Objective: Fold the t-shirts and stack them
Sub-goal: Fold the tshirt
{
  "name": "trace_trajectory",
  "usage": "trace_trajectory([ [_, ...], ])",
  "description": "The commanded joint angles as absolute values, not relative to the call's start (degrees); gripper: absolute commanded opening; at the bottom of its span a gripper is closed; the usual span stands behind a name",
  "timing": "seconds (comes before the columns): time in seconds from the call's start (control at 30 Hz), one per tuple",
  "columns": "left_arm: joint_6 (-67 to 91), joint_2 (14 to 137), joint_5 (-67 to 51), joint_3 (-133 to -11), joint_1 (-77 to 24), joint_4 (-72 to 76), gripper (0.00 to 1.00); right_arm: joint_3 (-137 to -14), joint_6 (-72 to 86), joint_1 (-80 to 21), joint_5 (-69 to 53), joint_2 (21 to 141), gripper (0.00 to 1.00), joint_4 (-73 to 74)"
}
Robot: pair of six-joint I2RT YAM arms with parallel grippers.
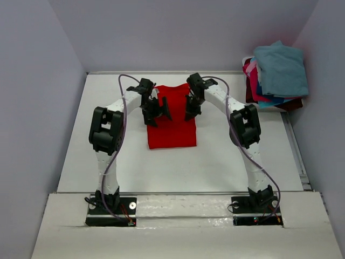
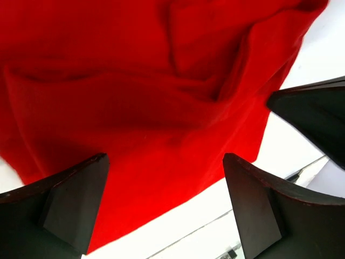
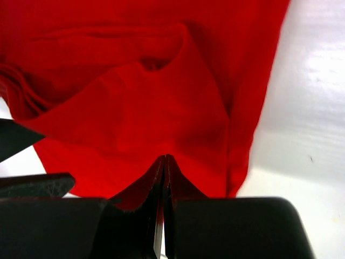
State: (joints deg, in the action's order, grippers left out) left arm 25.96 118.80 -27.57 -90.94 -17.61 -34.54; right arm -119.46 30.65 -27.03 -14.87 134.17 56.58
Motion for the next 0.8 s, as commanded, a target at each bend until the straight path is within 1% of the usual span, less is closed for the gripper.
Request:
trace_trajectory([
  [0.0,25.75,120.75,-29.01,-98.33,-17.58,-35.94,0.99,-126.29,29.27,-27.07,-16.87,137.89,0.07,57.57],
  [0.1,25.23,122.16,-28.57,-99.93,-17.58,-37.18,0.99,-129.28,28.74,-27.07,-16.44,139.91,0.07,57.92],
  [0.27,24.7,122.26,-27.78,-98.7,-17.58,-37.53,0.99,-131.57,28.3,-25.67,-16.26,143.26,0.07,57.39],
  [0.5,24.17,121.64,-26.28,-96.59,-17.58,-37.88,0.99,-131.13,28.13,-22.07,-16.17,142.74,0.07,56.43],
  [0.77,24.34,121.12,-25.31,-94.92,-17.06,-37.79,0.99,-129.29,27.69,-20.21,-15.56,141.59,0.07,55.81],
])
